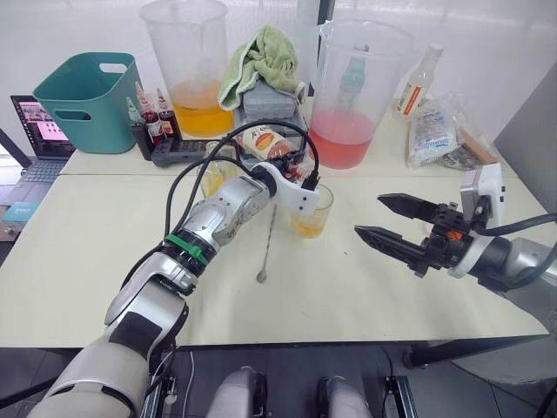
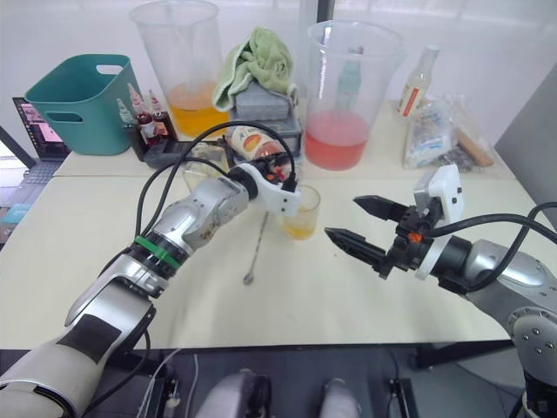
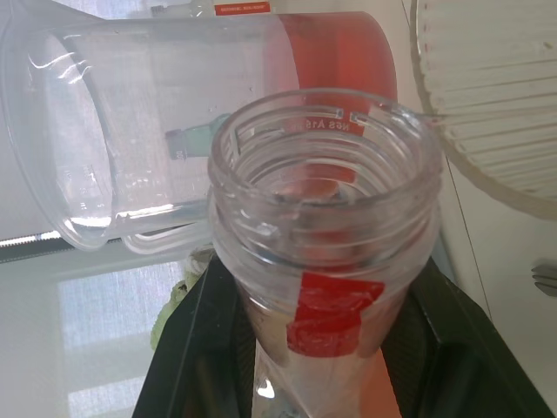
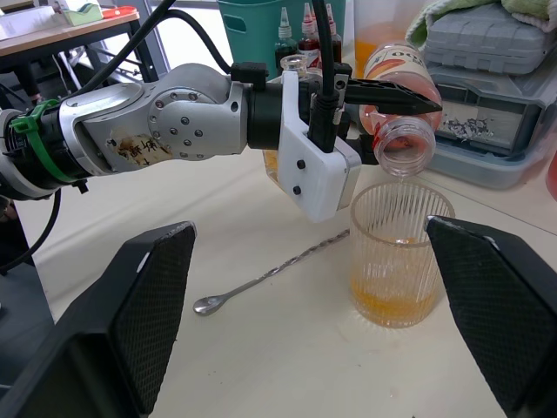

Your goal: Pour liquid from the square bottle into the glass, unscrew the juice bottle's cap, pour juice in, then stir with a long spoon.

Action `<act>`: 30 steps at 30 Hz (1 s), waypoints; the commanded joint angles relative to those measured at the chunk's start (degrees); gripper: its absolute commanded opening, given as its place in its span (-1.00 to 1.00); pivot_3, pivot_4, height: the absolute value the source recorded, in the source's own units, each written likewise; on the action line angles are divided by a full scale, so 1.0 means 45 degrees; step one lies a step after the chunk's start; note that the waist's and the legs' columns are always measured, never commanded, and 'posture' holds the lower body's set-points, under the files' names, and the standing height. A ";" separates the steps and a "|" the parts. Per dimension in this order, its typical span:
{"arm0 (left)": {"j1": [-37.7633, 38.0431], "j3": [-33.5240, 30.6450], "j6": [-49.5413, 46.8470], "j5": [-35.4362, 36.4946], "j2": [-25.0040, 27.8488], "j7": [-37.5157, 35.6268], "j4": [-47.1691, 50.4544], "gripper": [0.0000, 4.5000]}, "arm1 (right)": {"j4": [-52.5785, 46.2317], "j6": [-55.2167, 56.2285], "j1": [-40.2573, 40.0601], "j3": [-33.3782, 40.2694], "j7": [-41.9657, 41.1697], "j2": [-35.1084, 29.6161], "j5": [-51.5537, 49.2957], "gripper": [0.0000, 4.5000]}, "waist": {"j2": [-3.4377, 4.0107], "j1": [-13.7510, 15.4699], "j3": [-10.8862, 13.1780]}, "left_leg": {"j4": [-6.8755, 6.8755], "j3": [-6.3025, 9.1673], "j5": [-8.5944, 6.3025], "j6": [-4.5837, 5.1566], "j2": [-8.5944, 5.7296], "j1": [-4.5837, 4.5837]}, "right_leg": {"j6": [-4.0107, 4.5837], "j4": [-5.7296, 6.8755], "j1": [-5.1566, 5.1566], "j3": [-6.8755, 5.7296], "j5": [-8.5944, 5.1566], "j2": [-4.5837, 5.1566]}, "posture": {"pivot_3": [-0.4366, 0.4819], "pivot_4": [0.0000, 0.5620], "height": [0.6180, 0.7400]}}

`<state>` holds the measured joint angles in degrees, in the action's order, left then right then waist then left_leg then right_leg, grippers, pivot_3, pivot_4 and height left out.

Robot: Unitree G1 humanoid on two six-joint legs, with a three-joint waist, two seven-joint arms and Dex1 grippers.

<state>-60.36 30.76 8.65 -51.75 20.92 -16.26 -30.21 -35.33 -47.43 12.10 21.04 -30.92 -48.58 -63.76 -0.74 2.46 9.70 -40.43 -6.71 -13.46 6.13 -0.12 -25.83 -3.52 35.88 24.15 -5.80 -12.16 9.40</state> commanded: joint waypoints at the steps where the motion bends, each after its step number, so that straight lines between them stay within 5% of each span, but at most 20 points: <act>1: -0.0613 -0.0122 0.0021 -0.0137 0.0047 0.0382 0.0423 -0.35 | -0.0111 0.0180 0.0191 0.0154 0.0033 -0.0078 -0.0058 0.99 | 0.0000 -0.0001 0.0000 | 0.0000 0.0000 0.0000 0.0000 0.0000 0.0000 | 0.0000 0.0000 0.0000 0.0000 0.0000 0.0000 | -0.05 -0.47 0.98; 30: -0.0728 -0.0046 0.0229 -0.0496 0.0063 0.0476 0.0503 -0.35 | -0.0093 0.0249 0.0236 0.0042 0.0063 0.0040 -0.0032 0.99 | 0.0000 -0.0003 0.0000 | -0.0002 -0.0002 0.0001 0.0001 -0.0001 -0.0003 | 0.0000 0.0006 0.0002 0.0000 0.0000 -0.0002 | -0.05 -0.47 0.98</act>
<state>-61.05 31.37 9.69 -53.86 21.08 -15.70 -30.21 -34.81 -47.42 12.61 20.59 -30.78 -48.52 -63.72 -0.74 2.44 9.70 -40.44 -6.71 -13.45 6.14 -0.12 -25.84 -3.52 35.91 24.16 -5.80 -12.16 9.39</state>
